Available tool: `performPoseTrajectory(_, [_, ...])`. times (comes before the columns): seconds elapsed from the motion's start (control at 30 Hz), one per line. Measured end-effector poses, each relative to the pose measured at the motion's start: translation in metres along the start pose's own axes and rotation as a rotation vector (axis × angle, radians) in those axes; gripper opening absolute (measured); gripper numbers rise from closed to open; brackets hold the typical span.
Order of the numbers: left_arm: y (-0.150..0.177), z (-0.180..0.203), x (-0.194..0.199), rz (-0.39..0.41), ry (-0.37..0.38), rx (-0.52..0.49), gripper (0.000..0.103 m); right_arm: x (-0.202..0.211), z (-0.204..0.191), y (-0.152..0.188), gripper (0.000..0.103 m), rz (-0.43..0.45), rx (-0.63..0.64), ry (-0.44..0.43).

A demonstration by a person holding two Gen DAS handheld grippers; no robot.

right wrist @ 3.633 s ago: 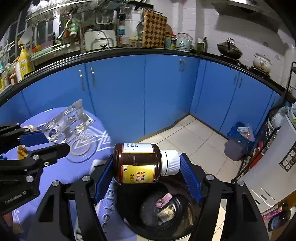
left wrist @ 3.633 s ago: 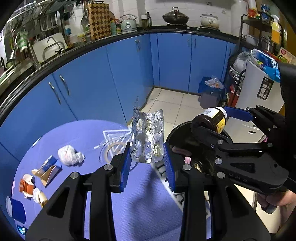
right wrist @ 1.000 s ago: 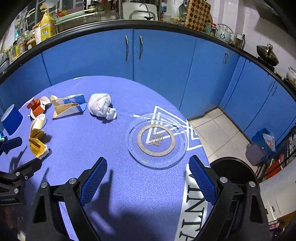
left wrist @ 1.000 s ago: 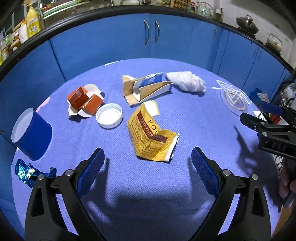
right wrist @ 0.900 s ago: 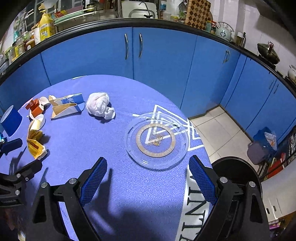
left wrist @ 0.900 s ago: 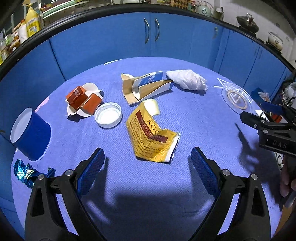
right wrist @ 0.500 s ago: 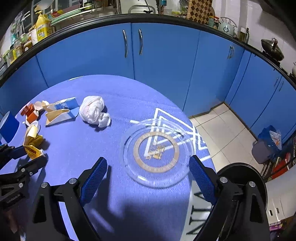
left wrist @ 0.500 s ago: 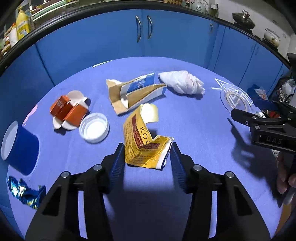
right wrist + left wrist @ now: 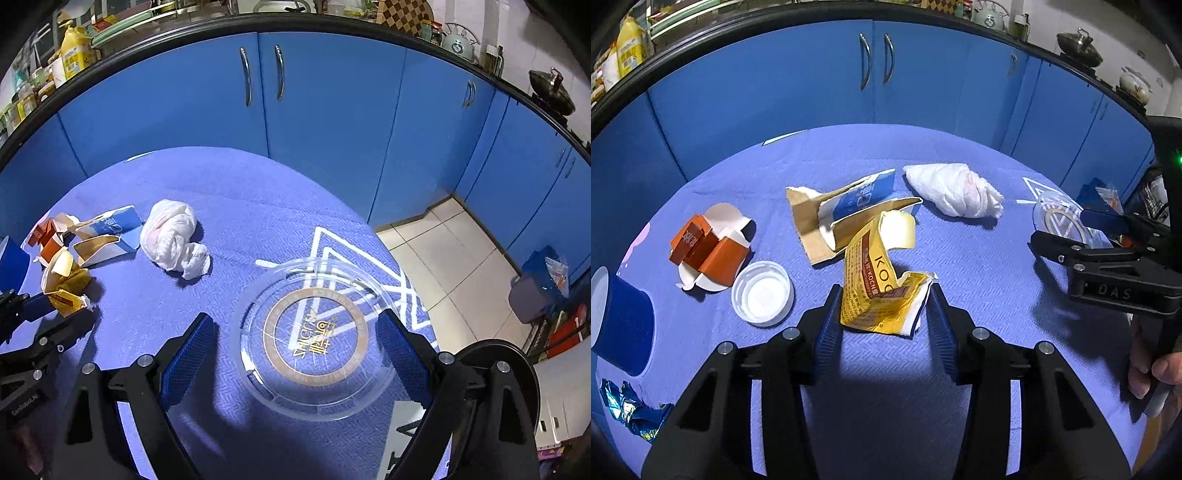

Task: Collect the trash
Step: 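Grasp the yellow paper snack bag with the left tool while the right tool grasps the clear plastic lid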

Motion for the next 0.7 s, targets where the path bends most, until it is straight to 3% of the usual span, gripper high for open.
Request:
performPoseTrajectory(0.13, [0.000, 0.002, 0.004, 0.010, 0.005, -0.005, 0.048, 0.006, -0.009, 0.001, 0.049, 0.013, 0.034, 0.008])
performPoseTrajectory(0.23, [0.001, 0.003, 0.007, 0.013, 0.005, -0.007, 0.048, 0.010, -0.016, 0.001, 0.030, 0.007, 0.058, 0.001])
performPoseTrajectory(0.47, [0.005, 0.003, 0.013, 0.022, 0.005, -0.010, 0.048, 0.016, -0.026, 0.003, 0.011, 0.018, 0.086, -0.003])
performPoseTrajectory(0.7, [0.006, 0.009, 0.020, 0.033, 0.015, -0.022, 0.048, 0.041, -0.029, 0.010, 0.005, 0.073, 0.093, -0.008])
Point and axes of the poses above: each gripper's, at about its wrist camera, not at the fingertips, and x roughly against the way its jaws point, z to its right, y to its underside, the point moved 6 cm from there along -x, roughly the way its jaws point, and after that the axes turned 14 degrees about x, right-handed, at the moved point
